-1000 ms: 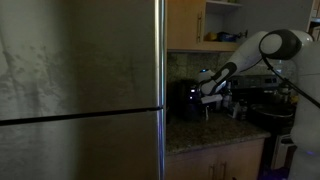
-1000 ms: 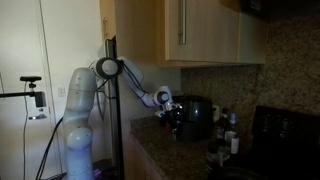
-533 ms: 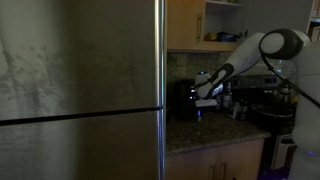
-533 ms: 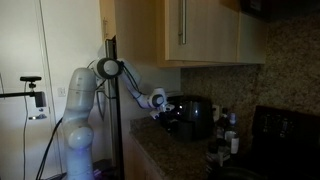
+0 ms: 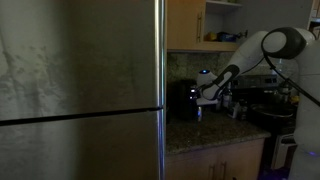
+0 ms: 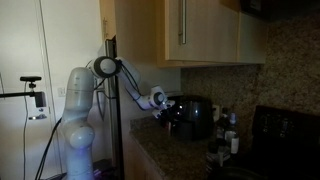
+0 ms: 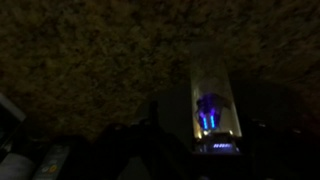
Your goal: Open the air fryer
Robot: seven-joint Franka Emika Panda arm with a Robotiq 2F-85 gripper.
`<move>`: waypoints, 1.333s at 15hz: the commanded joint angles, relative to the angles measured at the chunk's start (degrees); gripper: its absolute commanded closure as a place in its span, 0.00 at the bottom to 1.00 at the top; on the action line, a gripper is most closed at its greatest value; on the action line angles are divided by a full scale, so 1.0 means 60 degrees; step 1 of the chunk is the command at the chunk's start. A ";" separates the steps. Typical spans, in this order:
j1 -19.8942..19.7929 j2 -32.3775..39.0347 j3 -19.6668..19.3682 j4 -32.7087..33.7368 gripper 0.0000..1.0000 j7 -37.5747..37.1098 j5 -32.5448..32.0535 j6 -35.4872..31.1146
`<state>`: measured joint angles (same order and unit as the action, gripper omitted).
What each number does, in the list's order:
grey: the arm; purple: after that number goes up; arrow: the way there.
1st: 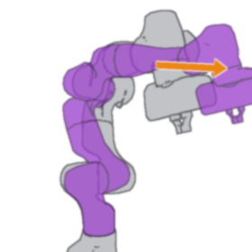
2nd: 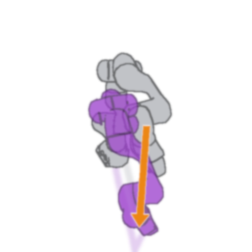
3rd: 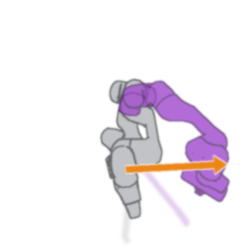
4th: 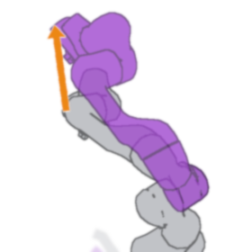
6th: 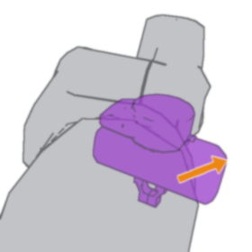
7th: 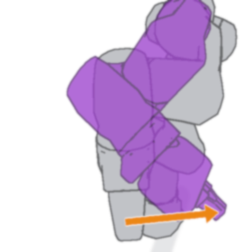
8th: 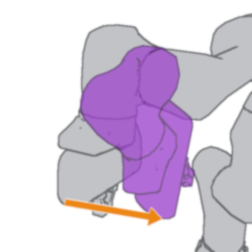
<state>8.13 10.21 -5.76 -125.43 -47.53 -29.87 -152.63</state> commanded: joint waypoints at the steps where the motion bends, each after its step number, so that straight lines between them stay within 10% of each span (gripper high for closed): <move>1: 0.0034 -0.0752 -0.0558 -0.0300 0.21 -0.1542 -0.2425 0.0276; 2: 0.0147 -0.0860 -0.0682 -0.0393 0.00 -0.1752 -0.2784 0.0394; 11: -0.0600 -0.1513 0.0504 -0.1365 0.00 0.1589 0.0766 -0.0019; 20: -0.0929 -0.0842 0.0067 -0.1028 0.00 0.1251 -0.0579 -0.1244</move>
<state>3.34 2.75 -4.47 -132.02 -40.59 -30.63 -156.18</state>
